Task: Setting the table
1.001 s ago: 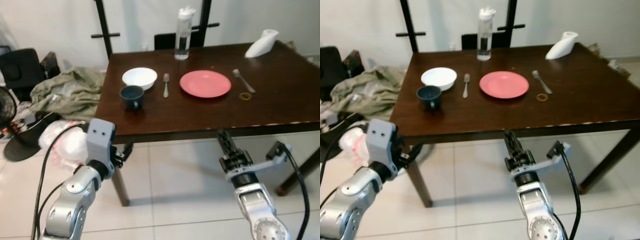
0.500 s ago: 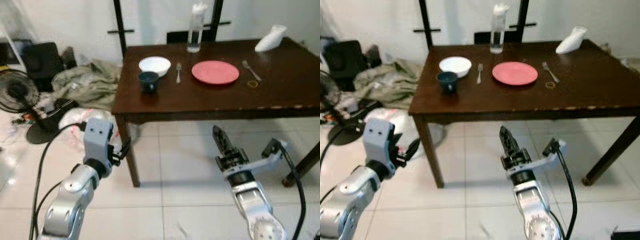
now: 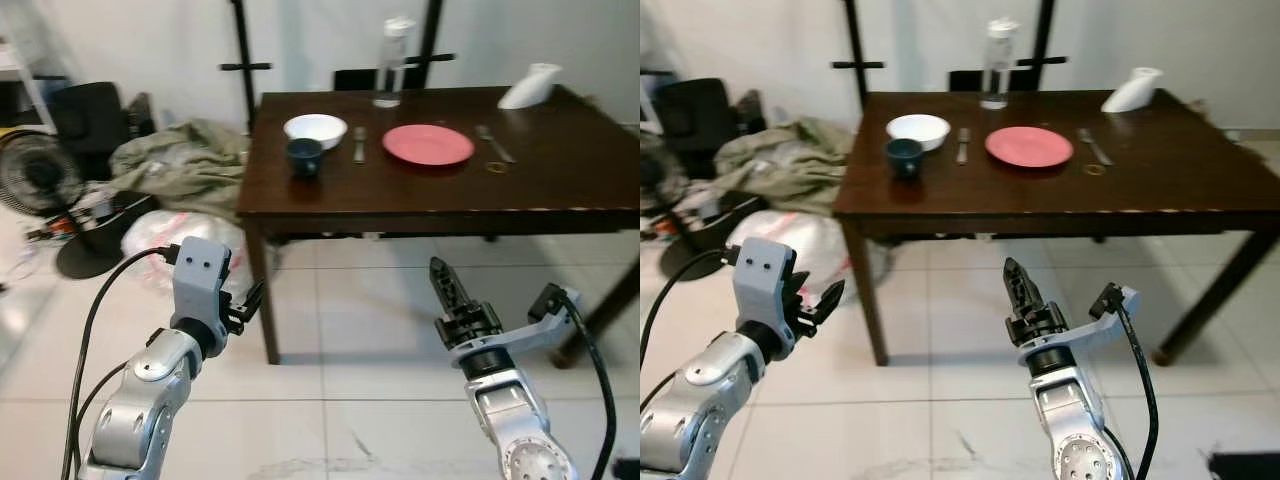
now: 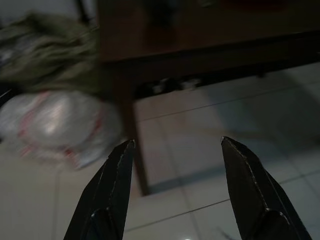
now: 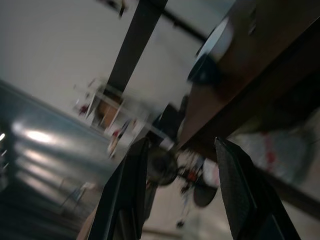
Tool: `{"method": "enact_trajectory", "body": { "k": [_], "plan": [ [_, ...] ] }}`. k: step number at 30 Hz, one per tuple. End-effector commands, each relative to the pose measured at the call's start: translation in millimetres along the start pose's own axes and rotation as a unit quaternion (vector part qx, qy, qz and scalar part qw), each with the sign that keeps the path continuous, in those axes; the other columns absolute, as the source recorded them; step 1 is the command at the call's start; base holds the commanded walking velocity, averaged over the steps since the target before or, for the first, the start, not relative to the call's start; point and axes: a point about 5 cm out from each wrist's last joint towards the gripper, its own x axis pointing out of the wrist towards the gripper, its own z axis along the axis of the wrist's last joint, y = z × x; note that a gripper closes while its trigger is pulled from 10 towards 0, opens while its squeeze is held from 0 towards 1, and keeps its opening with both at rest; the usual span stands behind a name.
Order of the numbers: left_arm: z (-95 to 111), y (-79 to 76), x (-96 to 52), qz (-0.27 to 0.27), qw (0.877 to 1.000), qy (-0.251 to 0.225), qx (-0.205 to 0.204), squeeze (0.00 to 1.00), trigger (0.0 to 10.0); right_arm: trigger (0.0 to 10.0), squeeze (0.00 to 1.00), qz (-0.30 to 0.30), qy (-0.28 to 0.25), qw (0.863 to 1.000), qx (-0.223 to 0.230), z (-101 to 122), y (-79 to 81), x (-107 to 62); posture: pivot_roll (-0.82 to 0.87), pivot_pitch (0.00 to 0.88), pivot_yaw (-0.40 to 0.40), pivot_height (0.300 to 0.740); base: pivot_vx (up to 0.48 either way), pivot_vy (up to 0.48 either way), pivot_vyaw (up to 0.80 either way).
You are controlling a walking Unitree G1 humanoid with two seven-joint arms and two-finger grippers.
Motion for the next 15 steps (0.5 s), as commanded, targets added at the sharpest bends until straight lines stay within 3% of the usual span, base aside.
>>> {"method": "enact_trajectory", "body": {
  "k": [1, 15],
  "plan": [
    [-6, 3.4, 0.3, 0.013, 1.000, 0.018, -0.002, 0.00, 10.0, 10.0, 0.00, 0.004, 0.009, 1.000, -0.003, -3, 1.0, -2.3, 0.10, 0.103, 0.104, 0.740, 0.000, 0.000, 0.79],
    [-10, 0.5, 0.8, 0.032, 0.999, 0.037, -0.009, 0.00, 10.0, 10.0, 0.00, 0.061, 0.028, 0.998, 0.011, -8, 14.8, -4.9, 0.10, 0.108, 0.104, 0.740, 0.000, 0.000, 0.79]
  ]
}}
